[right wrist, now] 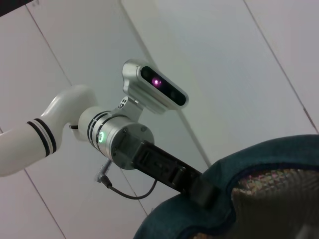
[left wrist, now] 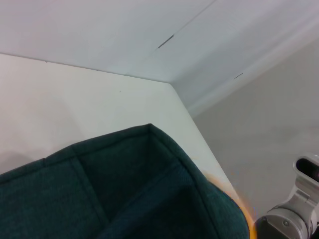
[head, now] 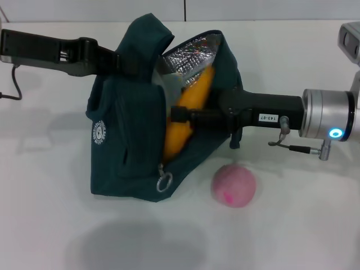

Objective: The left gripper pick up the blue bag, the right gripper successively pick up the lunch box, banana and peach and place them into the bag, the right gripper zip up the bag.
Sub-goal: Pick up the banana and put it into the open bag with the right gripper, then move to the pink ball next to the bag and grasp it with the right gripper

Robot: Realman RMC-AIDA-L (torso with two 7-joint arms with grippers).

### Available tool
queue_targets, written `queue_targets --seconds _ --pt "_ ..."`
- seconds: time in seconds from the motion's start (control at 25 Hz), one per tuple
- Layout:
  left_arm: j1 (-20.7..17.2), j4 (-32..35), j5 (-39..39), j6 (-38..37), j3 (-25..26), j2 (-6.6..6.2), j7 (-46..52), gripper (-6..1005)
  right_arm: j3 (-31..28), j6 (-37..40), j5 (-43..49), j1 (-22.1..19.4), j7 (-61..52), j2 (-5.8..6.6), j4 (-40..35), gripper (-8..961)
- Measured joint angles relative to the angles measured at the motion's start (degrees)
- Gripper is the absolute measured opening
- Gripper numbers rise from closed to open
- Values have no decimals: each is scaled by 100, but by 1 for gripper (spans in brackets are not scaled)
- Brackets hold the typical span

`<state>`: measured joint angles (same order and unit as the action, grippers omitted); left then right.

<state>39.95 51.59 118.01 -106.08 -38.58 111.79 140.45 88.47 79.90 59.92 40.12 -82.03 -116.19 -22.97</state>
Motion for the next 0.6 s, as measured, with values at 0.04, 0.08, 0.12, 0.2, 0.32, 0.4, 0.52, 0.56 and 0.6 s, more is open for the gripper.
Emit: queue_targets --seconds 0.04,0.08,0.12,0.2,0.32,0.4,0.52,0.56,0.6 --pt "-2 0 -1 -4 0 0 0 36 -5 10 -3 -6 -4 1 -7 621" --pt "-4 0 -1 -10 0 0 0 36 -16 15 -5 -22 -14 3 -21 642" --pt "-4 0 -1 -17 0 0 1 36 -24 21 -6 -50 -30 7 -53 663" --pt "-5 0 -2 -26 0 0 7 36 -45 25 -12 -134 -76 22 -155 704" --pt "-8 0 -4 -30 0 0 10 36 -167 63 -22 -367 -129 61 -441 767" --pt "-20 0 -6 -33 0 -8 14 36 -390 151 -12 -564 -134 92 -658 808" --pt "-59 0 -37 -36 0 -18 25 36 -896 448 33 -848 -125 162 -924 843" --pt "-74 0 -52 -37 0 -21 28 36 -996 543 39 -913 -114 187 -965 842" --pt "-83 0 -61 -40 -1 -23 31 36 -1098 646 45 -995 -101 228 -1007 841"
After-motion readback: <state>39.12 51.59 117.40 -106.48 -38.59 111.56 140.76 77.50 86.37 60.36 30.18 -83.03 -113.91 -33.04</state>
